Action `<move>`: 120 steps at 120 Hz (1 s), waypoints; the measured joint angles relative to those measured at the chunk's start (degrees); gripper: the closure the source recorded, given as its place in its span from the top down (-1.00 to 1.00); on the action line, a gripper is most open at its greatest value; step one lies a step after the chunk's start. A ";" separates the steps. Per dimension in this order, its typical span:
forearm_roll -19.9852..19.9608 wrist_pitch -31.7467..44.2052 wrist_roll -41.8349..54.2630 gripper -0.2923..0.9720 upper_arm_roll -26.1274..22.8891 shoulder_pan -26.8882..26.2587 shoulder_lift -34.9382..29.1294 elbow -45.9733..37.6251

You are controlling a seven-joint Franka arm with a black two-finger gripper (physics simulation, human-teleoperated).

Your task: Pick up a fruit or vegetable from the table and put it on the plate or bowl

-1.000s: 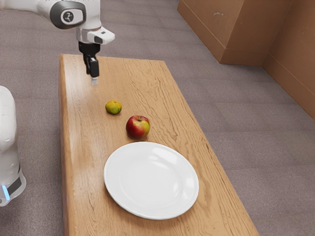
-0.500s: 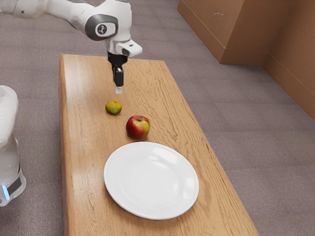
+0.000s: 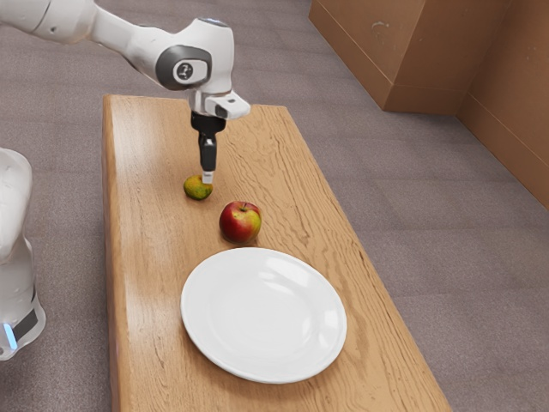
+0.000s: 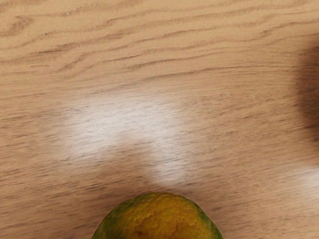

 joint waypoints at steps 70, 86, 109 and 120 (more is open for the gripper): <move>-1.05 2.08 2.18 0.52 0.51 0.09 0.44 -3.90; -1.63 2.65 2.52 0.25 0.41 0.01 0.73 -3.89; -1.39 3.36 2.67 -0.06 0.35 0.00 1.29 -3.83; -1.28 3.61 2.74 -0.06 -0.25 0.01 1.15 -3.60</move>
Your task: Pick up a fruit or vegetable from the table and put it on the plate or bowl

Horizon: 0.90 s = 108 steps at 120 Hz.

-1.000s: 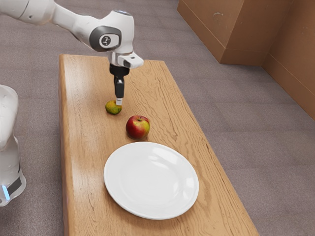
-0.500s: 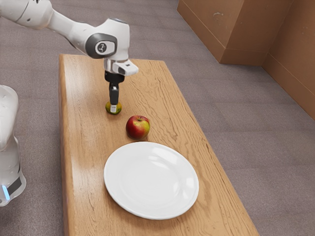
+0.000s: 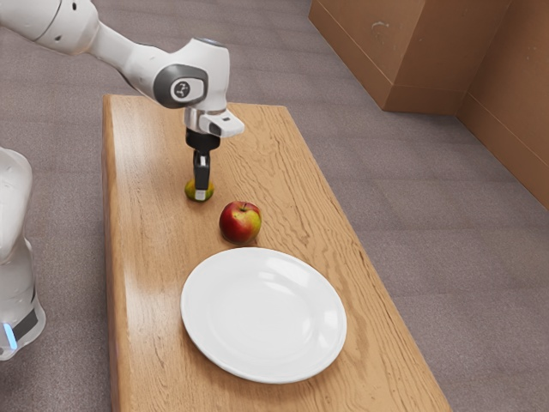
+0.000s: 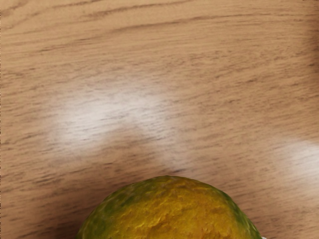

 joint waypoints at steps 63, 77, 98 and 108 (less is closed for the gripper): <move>-5.28 -4.76 0.18 -0.09 -20.97 -0.05 7.34 19.65; -8.18 -4.48 0.45 -0.09 -26.11 -0.15 14.21 24.64; -11.01 -3.43 0.94 -0.09 -31.22 -1.21 25.06 31.89; -12.09 -2.54 1.17 -0.09 -33.71 -0.74 27.70 32.99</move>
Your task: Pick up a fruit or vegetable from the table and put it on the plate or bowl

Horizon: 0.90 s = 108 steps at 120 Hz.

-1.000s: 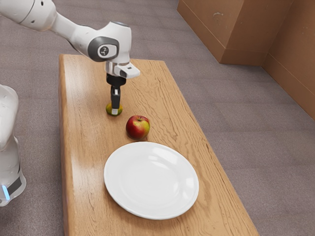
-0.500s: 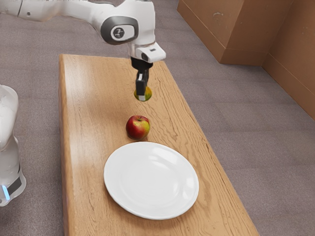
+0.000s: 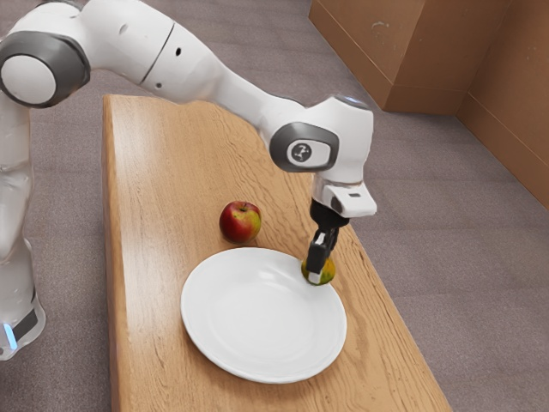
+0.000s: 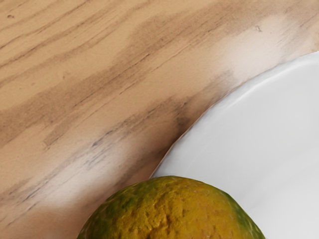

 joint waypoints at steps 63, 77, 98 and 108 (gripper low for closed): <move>-2.74 2.57 -2.85 0.03 -9.62 -0.07 -8.32 -7.73; -3.19 2.48 -3.22 0.31 -9.70 1.64 -8.34 -7.72; -0.86 1.24 -4.15 0.47 -10.23 0.56 -8.56 -3.72; 1.00 -0.89 -4.85 0.50 -9.73 -0.07 -8.62 -0.03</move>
